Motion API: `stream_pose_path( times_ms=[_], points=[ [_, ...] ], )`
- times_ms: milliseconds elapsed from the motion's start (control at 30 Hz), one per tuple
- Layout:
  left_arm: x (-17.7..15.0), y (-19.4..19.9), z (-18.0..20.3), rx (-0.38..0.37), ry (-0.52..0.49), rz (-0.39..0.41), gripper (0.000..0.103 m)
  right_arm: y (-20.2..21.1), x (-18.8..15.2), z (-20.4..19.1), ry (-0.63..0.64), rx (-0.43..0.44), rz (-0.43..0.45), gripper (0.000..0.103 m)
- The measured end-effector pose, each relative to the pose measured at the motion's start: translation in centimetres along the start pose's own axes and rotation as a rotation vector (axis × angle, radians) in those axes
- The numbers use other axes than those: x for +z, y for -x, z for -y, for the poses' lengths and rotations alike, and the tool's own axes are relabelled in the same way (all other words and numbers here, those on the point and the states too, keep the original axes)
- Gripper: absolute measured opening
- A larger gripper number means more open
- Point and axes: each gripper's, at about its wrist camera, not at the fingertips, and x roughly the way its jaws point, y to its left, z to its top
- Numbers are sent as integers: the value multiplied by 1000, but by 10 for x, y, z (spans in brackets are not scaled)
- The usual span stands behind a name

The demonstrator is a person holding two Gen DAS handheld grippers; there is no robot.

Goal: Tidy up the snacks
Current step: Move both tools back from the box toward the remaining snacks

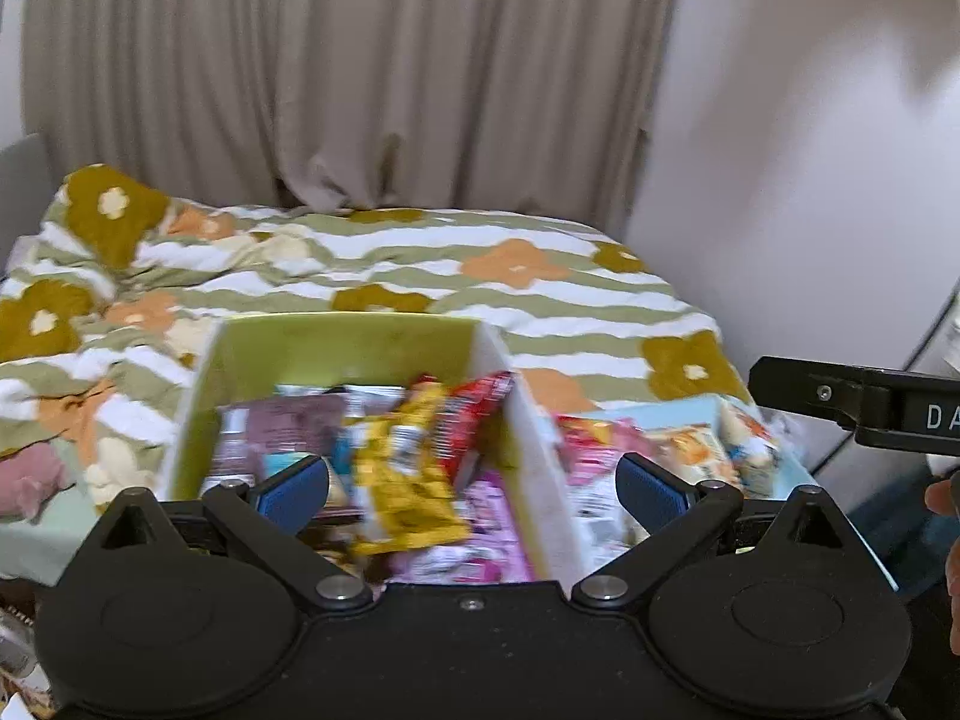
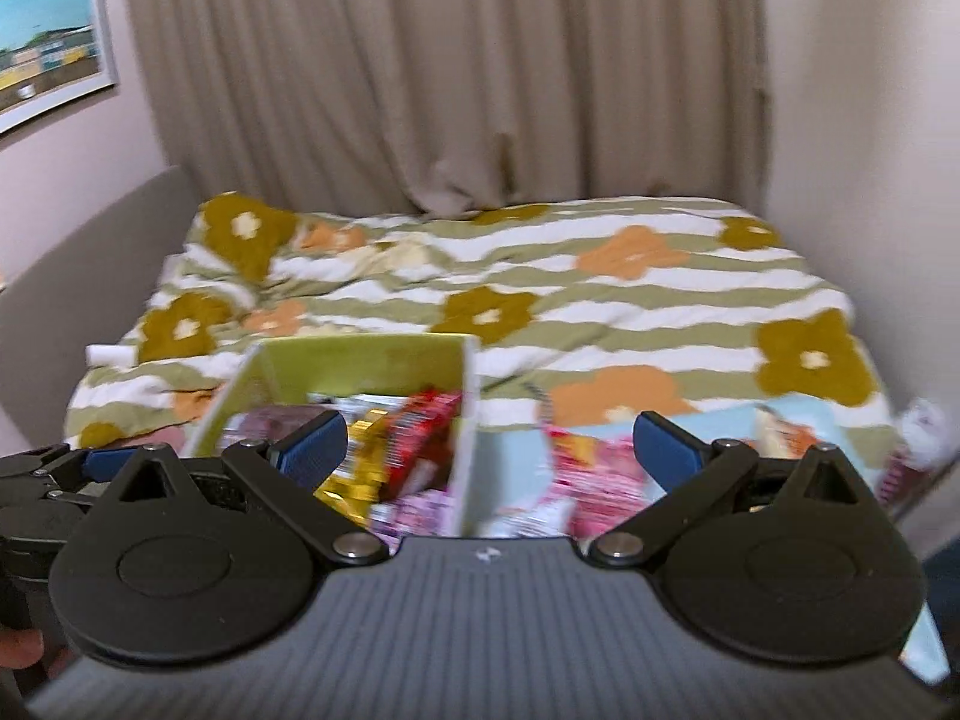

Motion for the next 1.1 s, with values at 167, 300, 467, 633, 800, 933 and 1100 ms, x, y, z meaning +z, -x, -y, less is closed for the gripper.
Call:
stream_pose_path(
  times_ms=[167, 300, 467, 633, 800, 933, 1100],
  points=[
    [-3, -8, 40, -34, -56, -15, 103, 12, -11, 45, -46, -74, -10, 103],
    [-3, -22, 72, -37, -85, -40, 103, 14, -24, 82, -73, -106, -48, 103],
    [0, -48, 110, -47, -143, -74, 103, 15, -42, 129, -122, -145, -93, 103],
    [2, -85, 143, -47, -207, -130, 103, 2, -67, 169, -190, -167, -162, 103],
    [-7, -128, 173, -30, -279, -205, 103, -11, -95, 198, -277, -178, -224, 103],
    [-18, -155, 188, -18, -318, -267, 100, -22, -114, 210, -330, -186, -265, 103],
    [-33, -185, 195, 9, -364, -332, 97, -39, -133, 211, -351, -173, -317, 103]
  ],
)
